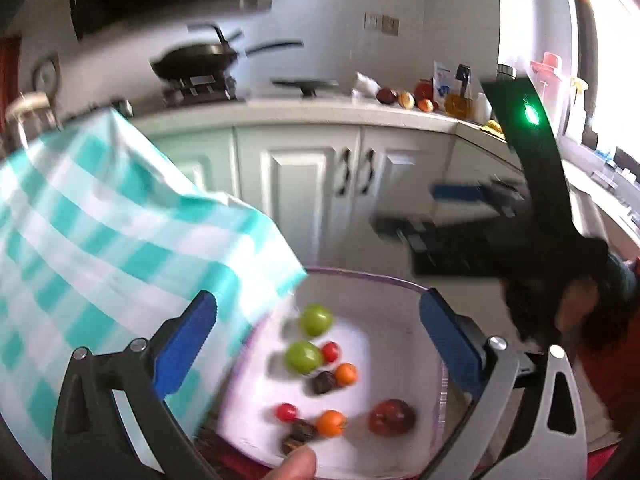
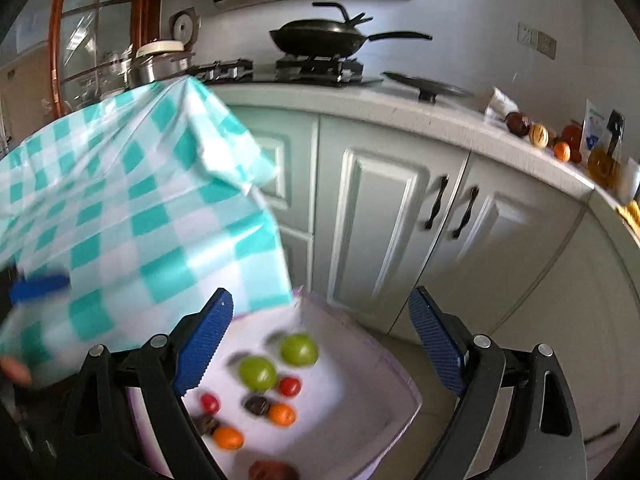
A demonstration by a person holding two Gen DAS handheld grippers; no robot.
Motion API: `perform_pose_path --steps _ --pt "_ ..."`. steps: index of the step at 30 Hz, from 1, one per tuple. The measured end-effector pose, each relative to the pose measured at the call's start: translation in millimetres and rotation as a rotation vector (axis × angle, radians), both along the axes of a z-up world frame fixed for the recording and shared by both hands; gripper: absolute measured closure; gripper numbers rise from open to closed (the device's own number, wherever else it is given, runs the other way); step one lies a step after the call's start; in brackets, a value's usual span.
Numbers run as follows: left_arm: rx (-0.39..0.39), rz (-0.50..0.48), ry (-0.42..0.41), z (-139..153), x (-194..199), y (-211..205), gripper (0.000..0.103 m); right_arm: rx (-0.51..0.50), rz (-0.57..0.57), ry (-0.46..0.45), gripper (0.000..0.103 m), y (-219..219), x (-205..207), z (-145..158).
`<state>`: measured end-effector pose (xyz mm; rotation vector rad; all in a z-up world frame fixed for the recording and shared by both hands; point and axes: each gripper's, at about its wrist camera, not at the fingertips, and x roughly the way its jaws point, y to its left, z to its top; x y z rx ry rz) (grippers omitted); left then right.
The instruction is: Organize fruits
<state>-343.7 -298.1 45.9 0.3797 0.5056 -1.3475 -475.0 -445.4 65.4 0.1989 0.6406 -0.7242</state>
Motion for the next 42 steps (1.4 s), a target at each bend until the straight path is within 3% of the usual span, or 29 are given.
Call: perform_pose_path --steps 2,6,10,15,18,22,25,42 --pt "0.026 0.07 -0.064 1.5 -3.0 5.1 0.002 0.036 -0.031 0.02 0.016 9.7 -6.3 -24.2" --pt "0.125 0.229 -0.09 -12.4 6.1 7.7 0.002 0.113 -0.116 0.053 0.016 22.5 -15.0 -83.2" --pt "0.222 0.277 -0.099 -52.3 13.2 -1.1 0.002 0.168 -0.22 0.086 0.016 26.3 -15.2 -121.6" --pt "0.386 0.227 -0.13 -100.9 8.1 -12.0 0.002 0.284 -0.304 0.216 0.018 15.6 2.2 -167.3" --pt "0.507 0.185 -0.081 -132.5 8.2 -21.8 0.002 0.369 -0.315 0.263 0.018 11.9 3.3 -191.2" --pt "0.618 0.131 -0.012 -161.4 7.9 -28.8 0.002 0.389 -0.33 0.287 0.018 8.5 -0.7 -204.8" --pt "0.649 0.117 -0.013 -170.1 5.5 -29.6 0.002 0.414 -0.33 0.298 0.018 4.7 -0.3 -212.1" --pt "0.649 0.118 0.016 -169.9 9.7 -28.8 0.002 0.448 -0.291 0.32 0.018 7.2 11.1 -223.2"
